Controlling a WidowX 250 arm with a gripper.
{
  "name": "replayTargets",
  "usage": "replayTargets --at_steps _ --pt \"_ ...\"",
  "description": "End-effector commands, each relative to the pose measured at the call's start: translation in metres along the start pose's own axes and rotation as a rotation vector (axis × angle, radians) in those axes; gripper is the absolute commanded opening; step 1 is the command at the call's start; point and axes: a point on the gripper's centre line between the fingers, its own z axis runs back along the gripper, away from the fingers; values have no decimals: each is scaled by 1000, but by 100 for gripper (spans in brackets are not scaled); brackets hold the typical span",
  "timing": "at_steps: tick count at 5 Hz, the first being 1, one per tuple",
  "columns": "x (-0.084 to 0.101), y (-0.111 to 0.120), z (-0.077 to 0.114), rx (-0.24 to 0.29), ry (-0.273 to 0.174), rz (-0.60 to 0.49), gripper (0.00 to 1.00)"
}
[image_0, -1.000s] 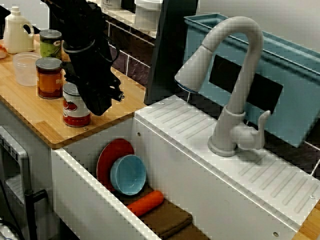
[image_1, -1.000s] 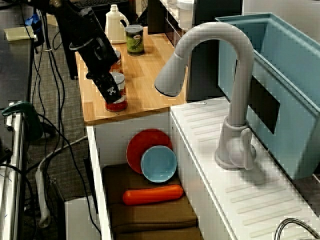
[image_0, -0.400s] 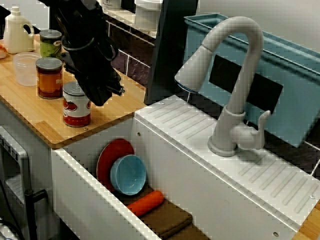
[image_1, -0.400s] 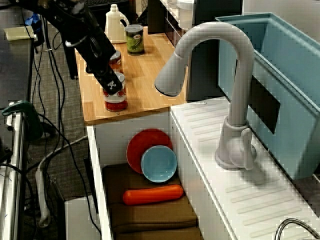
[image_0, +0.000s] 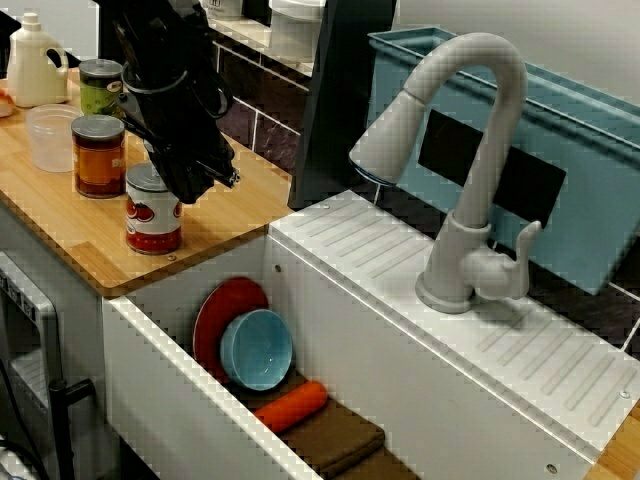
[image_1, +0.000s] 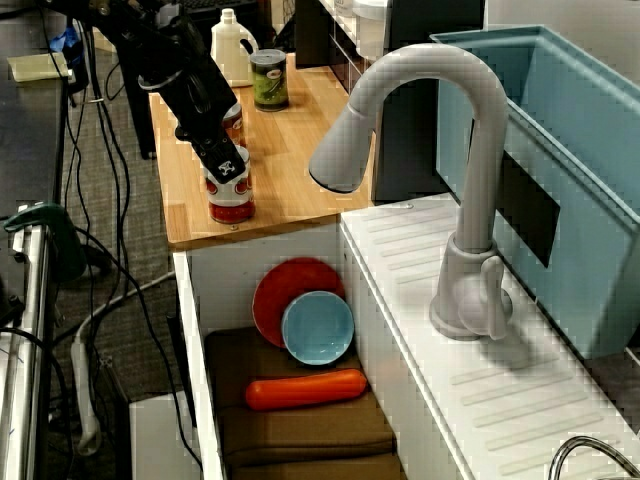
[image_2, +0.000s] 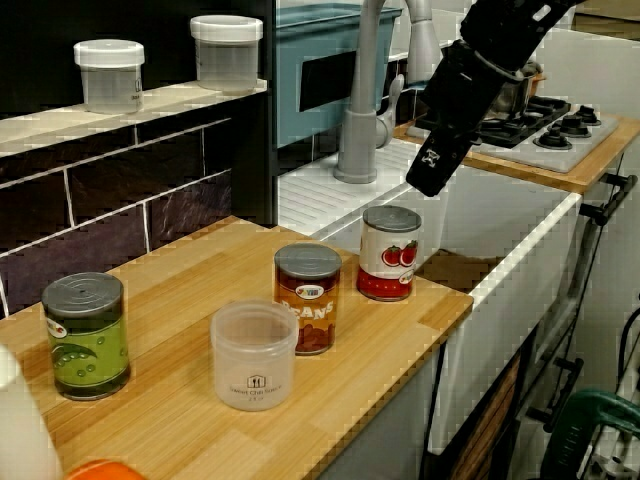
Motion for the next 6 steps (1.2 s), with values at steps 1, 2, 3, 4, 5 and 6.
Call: replayTargets --at_steps 1,2,3,4,5,6 --pt "11 2 3 8 -38 -21 0" --pt "12 1 3 15 -19 -11 0" --pt "11 -1 8 -5 6 -21 100" --pt "6 -4 19 -11 -17 -35 100" --pt "10 2 28 -49 10 0 100" --pt "6 4 29 -105 79 25 100"
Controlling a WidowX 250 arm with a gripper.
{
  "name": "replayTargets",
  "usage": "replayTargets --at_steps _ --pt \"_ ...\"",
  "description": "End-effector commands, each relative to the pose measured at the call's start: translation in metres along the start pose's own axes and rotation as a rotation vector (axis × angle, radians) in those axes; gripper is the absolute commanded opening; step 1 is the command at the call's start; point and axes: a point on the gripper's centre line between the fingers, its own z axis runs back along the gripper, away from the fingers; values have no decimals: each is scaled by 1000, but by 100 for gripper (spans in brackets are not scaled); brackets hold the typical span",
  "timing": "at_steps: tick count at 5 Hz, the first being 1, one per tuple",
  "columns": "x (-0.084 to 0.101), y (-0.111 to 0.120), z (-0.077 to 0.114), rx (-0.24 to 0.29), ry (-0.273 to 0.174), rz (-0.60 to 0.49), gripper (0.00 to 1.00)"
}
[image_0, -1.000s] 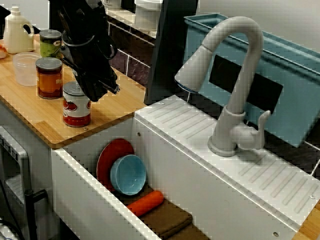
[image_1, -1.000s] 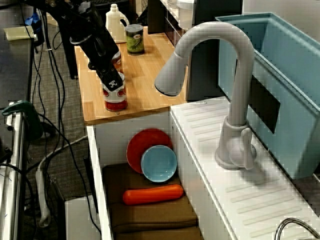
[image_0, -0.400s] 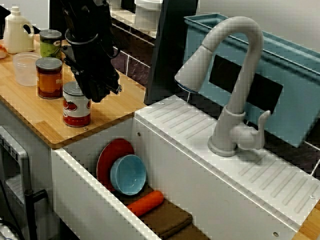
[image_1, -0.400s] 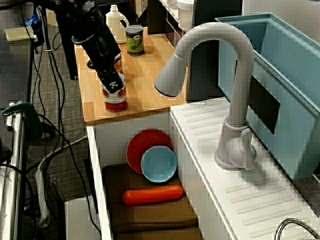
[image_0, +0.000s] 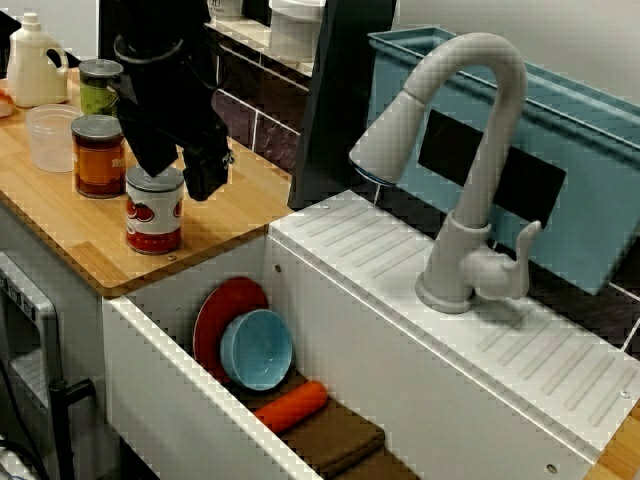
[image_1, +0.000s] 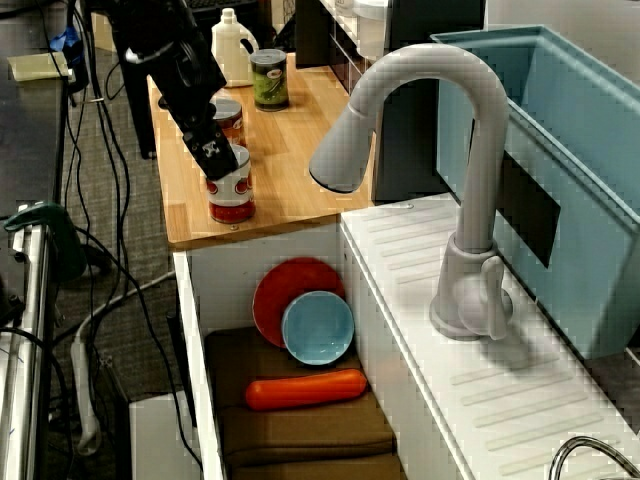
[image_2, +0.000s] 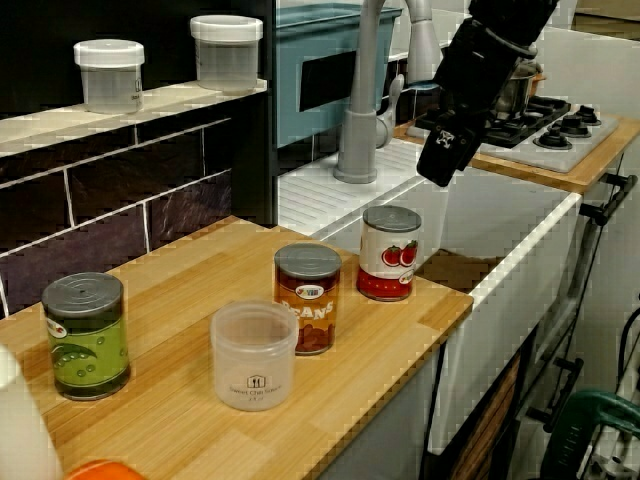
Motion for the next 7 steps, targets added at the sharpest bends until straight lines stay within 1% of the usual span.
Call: replayTargets --at_steps 1,2,3,4,5,6,7 --pt "0 -2 14 -78 30 33 100" --pt "-11 -13 24 -78 21 53 100" --pt "-26 -25 30 -84 -7 36 100" --pt "-38 -36 22 -58 -55 11 100" --pt "-44 -47 8 -22 -98 4 100" --pt "-36 -49 11 34 -169 34 97" --pt "-19 -39 16 114 -243 94 14"
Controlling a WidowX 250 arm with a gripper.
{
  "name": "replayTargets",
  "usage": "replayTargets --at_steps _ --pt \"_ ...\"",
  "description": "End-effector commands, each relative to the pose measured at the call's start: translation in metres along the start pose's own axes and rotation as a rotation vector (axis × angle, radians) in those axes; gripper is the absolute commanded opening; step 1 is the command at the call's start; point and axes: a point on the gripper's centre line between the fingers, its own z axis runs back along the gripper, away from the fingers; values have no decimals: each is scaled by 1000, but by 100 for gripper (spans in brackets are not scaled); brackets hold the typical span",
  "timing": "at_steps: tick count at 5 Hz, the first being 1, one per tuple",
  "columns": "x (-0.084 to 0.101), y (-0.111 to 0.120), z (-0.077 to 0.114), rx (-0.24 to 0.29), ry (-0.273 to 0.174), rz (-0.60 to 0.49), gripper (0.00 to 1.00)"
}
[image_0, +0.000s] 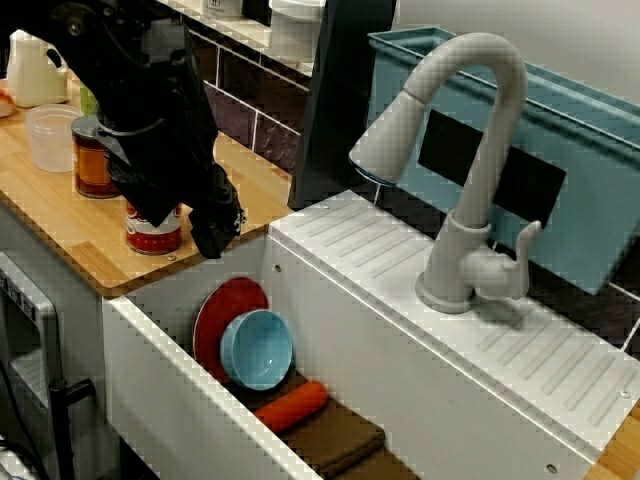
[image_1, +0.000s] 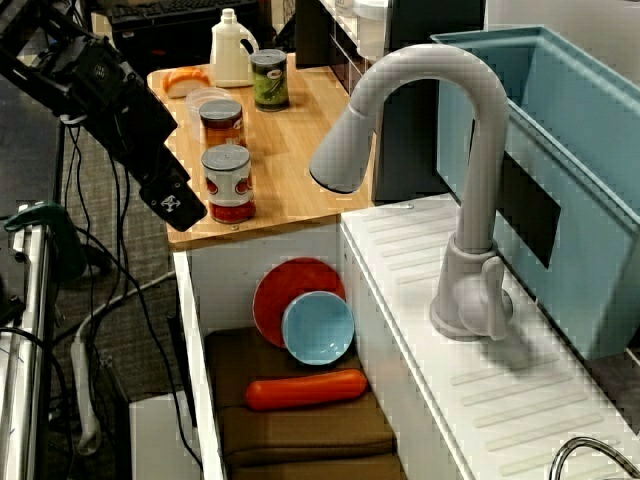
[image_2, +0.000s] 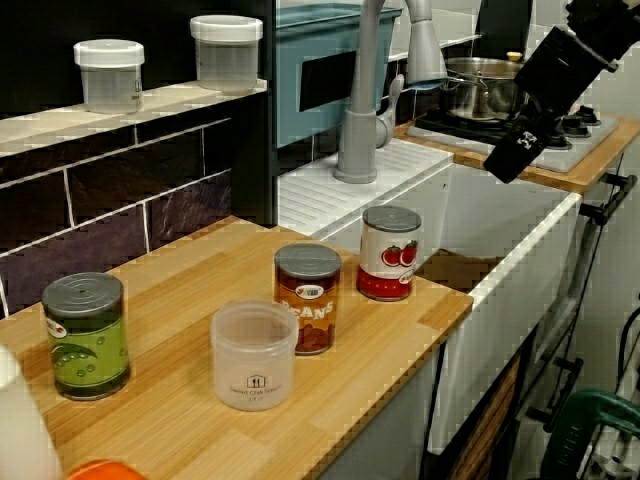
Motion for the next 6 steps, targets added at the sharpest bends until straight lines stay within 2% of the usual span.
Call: replayTargets --at_steps 1,2,3,5,6 --pt "39 24 -1 144 -103 97 0" --pt "52 37 -3 165 -101 128 0" --pt "54 46 -11 164 -89 160 0" --pt "45 45 -27 167 -54 162 0" --pt "48 46 -25 165 -35 168 28"
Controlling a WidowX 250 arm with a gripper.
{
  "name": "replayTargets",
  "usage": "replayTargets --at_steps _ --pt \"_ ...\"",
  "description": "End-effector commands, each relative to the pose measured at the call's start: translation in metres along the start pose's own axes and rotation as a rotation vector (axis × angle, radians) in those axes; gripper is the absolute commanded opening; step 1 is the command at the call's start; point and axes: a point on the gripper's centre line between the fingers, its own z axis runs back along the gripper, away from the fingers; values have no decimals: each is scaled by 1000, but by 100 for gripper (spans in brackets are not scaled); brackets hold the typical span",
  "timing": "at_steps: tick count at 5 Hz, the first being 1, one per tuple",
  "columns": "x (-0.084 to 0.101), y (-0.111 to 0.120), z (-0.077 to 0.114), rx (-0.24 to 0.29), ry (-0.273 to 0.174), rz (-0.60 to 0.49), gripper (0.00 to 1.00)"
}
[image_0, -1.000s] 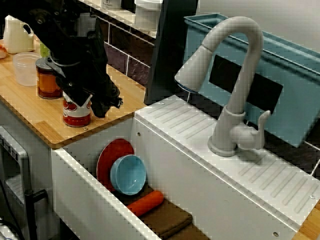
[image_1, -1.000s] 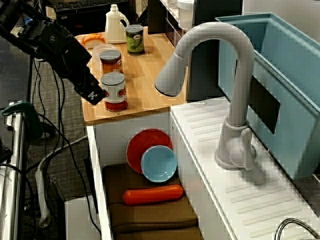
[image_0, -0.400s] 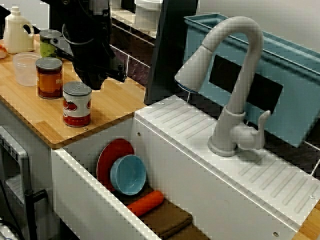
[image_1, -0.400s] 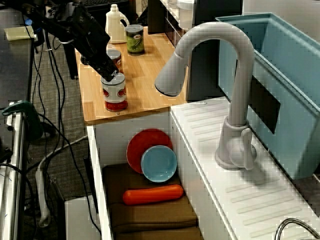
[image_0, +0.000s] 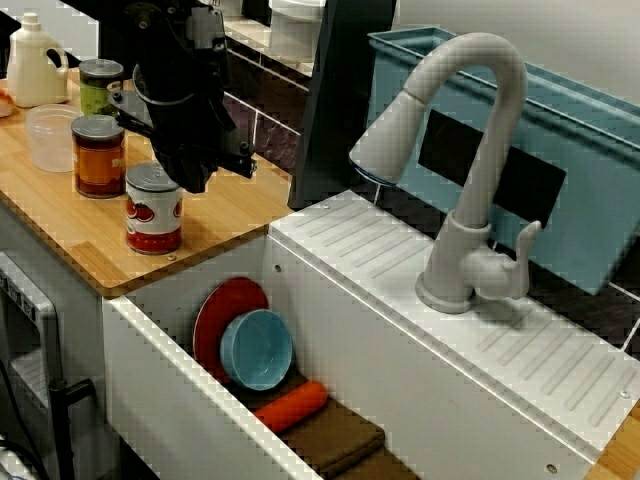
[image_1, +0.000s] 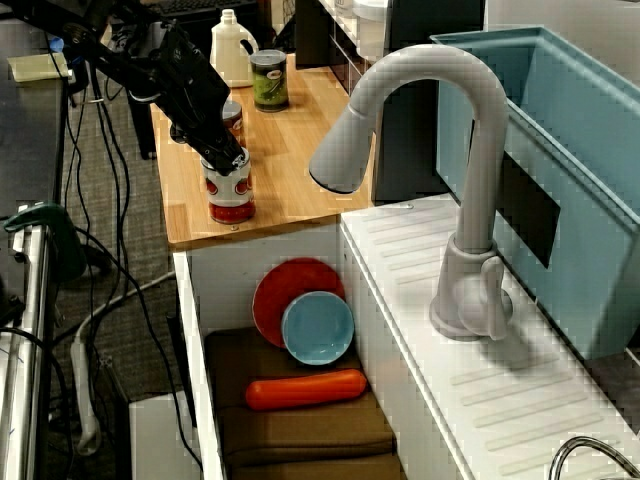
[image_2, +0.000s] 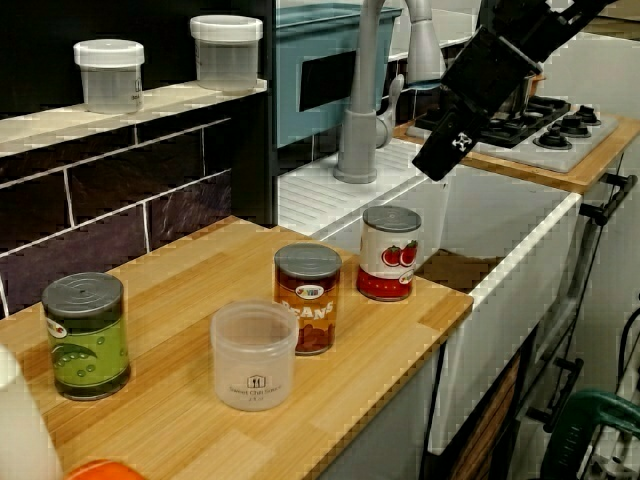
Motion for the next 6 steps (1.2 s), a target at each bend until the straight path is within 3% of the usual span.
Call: replayTargets --at_steps 1,2,3,4,6 --pt "13 11 19 -34 42 35 100" --pt "13 21 68 -121 139 7 100" --pt "9 15 102 -181 182 -63 100" --pt "-5 11 99 -173 157 -100 100" --pt "-8 6 72 -126 156 -92 100"
